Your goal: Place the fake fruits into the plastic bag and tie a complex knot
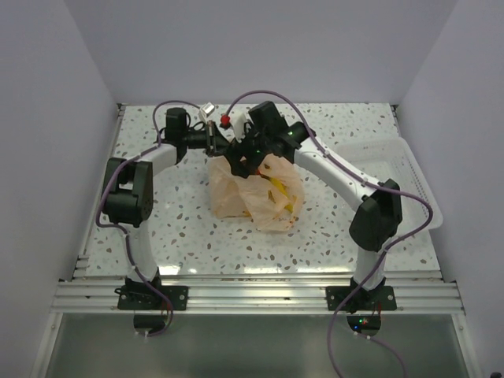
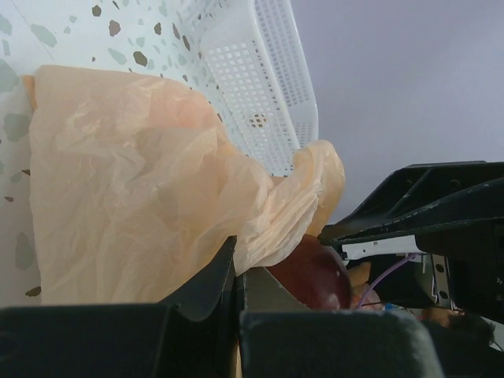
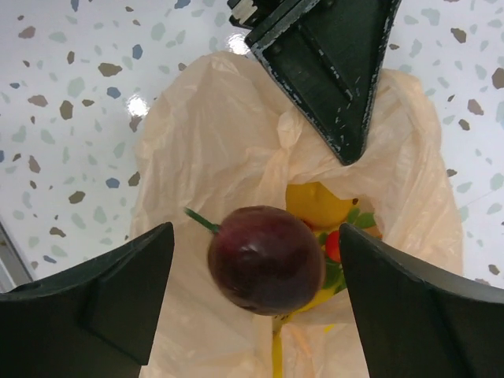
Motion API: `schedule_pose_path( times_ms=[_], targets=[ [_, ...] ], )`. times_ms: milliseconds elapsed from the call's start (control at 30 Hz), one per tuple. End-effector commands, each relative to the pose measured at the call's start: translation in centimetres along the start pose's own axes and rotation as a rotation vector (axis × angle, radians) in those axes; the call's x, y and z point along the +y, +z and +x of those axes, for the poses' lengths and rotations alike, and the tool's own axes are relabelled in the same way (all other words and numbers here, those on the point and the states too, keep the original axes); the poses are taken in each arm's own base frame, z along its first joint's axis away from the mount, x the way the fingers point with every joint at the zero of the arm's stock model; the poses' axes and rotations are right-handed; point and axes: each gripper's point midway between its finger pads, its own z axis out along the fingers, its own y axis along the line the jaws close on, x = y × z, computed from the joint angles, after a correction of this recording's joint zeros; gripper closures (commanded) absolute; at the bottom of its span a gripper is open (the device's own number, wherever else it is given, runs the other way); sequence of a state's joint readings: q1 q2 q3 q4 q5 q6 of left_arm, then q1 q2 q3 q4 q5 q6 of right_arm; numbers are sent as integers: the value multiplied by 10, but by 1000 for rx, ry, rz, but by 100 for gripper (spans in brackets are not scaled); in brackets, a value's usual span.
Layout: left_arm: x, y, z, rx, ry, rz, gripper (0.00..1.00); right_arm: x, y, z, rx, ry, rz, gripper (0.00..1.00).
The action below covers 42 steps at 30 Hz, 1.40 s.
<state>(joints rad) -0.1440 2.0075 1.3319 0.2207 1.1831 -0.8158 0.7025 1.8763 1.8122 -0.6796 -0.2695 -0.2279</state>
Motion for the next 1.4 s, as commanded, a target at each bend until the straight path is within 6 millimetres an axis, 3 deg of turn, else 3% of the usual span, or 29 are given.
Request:
schedule_pose_path(
  times_ms=[0,100,200,333,400,467,500,533,600,667,800,933,1000,1200,1367],
  targets=[
    [-11,1,-17,-16,72,35,100,5,-38,-39,-103,-1,-5,10],
    [-12,2,-20,-18,76,35,100,5,-66,-64,-168,7,-8,1],
    [-14,2,-25,-20,90,32,100,-7,-88,-67,-178,24,16,1],
    [-12,3,-27,-13,99,27,100,-41,-111,-27,-101,73,77,7],
    [-12,3,-27,-14,102,26,100,-47,-118,0,-39,48,101,17],
    [-11,4,-26,-11,103,27,100,-47,-115,34,50,14,117,26],
    [-11,4,-26,-10,104,30,100,-43,-125,37,43,6,126,30],
    [-11,4,-26,-9,104,31,100,-42,-125,41,44,1,129,42],
    [-11,4,-26,-6,105,35,100,-35,-126,50,51,-19,122,48],
    [-11,5,-25,-1,104,38,100,-36,-122,49,54,-54,150,59],
    [-13,6,-24,6,108,42,100,-31,-107,37,37,-103,161,63],
    [-16,5,-23,8,115,40,100,-38,-76,32,53,-78,172,73],
    [-15,5,-21,11,116,38,100,-43,-71,21,29,-59,188,80],
    [-16,5,-19,14,113,40,100,-49,-48,0,-1,64,184,77],
    [-18,5,-20,12,116,40,100,-34,-29,9,31,166,126,66]
  ],
)
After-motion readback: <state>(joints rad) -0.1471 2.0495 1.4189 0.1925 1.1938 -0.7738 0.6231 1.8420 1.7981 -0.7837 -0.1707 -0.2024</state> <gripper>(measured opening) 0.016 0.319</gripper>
